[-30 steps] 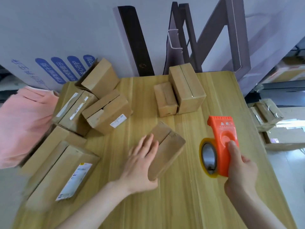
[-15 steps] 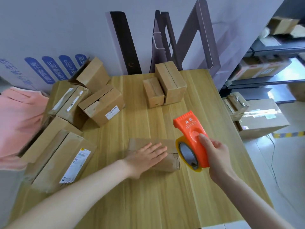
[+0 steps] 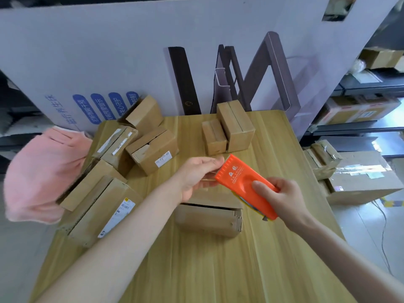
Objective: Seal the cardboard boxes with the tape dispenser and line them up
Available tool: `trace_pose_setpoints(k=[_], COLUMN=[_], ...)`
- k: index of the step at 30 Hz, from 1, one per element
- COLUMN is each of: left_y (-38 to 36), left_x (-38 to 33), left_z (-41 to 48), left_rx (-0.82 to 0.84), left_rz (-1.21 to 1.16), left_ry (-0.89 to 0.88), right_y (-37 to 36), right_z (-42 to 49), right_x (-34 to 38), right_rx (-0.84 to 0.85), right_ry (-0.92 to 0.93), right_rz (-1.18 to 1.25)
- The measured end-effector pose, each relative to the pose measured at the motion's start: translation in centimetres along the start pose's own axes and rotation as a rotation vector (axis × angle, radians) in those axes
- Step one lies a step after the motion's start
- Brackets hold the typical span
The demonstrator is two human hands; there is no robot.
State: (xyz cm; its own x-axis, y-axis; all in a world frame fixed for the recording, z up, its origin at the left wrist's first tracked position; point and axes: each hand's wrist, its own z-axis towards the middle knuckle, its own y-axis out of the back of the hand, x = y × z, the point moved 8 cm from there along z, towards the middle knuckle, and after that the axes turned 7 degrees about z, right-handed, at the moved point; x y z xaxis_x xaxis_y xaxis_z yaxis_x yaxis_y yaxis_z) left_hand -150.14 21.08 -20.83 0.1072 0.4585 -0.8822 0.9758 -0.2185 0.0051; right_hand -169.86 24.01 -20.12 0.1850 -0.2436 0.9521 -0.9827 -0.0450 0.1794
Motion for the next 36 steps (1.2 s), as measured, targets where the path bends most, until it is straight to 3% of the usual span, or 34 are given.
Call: trace_pose_setpoints(k=[8, 19, 27, 31, 36], left_y=[0.9, 1.7, 5.8, 12.0, 13.3], left_x=[-0.6, 0.9, 1.6, 2.9, 8.1], left_z=[-1.4, -2.2, -2.1, -3.8, -4.6], left_rx=[-0.073, -0.112, -0.445, -0.653, -0.613], left_rz=[-0.065, -0.164, 0.019, 0.001, 0.041], left_ry=[-0.06, 0.082, 0.099, 0.088, 0.176], right_y=[-0.2, -0.9, -3.6, -1.6, 0.7], right_z=[0.5, 0.1, -0.6, -0.5, 0.2], right_x=[1.3, 2.1, 3.7, 2.6, -0.2], right_rx=[0.063, 0.155, 0.221, 0.206, 0.217], right_ry=[0.041, 0.03, 0.071, 0.017, -0.077], right_rz=[-0.036, -0.035, -0.227, -0.294, -0.466])
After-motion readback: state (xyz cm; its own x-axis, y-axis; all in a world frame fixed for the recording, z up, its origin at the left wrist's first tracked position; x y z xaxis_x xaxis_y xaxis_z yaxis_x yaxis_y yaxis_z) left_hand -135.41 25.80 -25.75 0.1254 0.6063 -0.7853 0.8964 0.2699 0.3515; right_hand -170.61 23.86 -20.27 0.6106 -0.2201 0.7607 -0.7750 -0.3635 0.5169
